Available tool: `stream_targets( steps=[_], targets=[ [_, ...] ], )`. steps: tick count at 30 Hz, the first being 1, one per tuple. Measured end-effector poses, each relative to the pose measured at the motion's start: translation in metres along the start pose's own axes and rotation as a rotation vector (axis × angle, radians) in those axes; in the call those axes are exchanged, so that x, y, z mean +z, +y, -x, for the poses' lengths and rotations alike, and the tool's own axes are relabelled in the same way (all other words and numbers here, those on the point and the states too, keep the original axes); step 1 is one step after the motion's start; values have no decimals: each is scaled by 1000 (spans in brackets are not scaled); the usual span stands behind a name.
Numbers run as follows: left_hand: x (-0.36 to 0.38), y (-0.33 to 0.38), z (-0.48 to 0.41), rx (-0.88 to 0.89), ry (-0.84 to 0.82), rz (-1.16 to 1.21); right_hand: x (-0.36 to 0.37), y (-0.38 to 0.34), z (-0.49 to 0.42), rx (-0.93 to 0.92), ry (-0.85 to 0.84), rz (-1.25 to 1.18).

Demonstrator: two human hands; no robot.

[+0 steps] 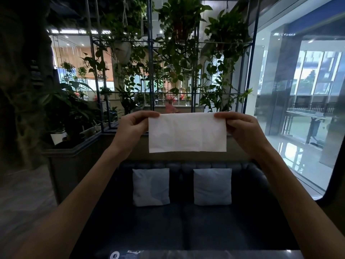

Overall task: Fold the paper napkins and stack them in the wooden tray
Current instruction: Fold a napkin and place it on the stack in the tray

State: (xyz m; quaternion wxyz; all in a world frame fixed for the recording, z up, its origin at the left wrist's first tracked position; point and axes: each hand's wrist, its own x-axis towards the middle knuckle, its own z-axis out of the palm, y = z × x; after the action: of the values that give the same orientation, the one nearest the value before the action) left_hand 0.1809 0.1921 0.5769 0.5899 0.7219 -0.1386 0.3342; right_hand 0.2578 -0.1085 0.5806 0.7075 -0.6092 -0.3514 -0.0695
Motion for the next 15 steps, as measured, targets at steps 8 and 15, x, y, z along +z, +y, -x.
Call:
stream_targets(
  steps=[8, 15],
  targets=[
    [-3, 2, -1, -95, 9, -109, 16, -5, 0, -204, 93, 427],
    [40, 5, 14, 33, -328, -451, 42, -47, -26, -232, -303, 962]
  ],
)
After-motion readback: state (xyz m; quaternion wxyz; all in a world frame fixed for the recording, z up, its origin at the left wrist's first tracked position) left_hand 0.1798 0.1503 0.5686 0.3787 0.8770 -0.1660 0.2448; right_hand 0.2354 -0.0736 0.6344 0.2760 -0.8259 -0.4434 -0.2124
